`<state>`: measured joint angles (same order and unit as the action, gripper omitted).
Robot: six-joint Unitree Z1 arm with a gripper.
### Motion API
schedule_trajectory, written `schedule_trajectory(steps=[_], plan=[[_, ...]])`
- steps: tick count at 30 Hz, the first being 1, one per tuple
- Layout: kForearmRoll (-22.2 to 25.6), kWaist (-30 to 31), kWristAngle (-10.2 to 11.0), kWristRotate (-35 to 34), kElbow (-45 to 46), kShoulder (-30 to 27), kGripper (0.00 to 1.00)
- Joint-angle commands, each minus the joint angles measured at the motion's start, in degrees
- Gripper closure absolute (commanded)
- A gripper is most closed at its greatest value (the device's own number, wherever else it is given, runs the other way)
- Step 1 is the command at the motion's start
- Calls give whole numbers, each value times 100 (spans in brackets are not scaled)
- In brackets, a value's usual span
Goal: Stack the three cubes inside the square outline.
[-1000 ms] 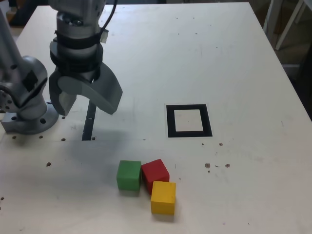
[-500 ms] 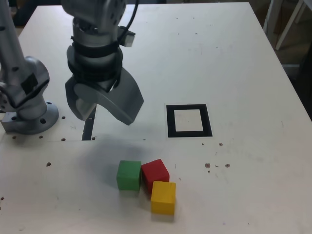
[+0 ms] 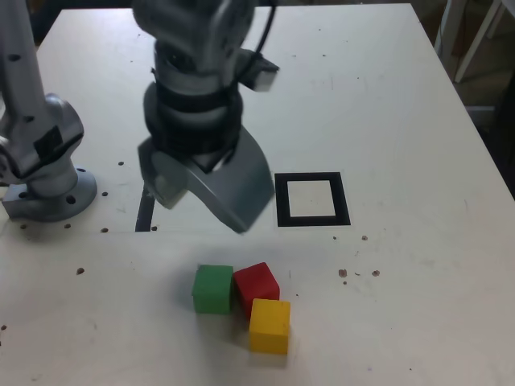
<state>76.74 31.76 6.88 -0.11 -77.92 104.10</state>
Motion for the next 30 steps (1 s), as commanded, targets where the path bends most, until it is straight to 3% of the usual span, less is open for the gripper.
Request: schedule_trajectory(steps=[1,14,30], plan=[[52,42,49,53,-107,112,3],[-129,73,258,399,-621,720,3],[-351,-207,180,875,-1037,1438,4]])
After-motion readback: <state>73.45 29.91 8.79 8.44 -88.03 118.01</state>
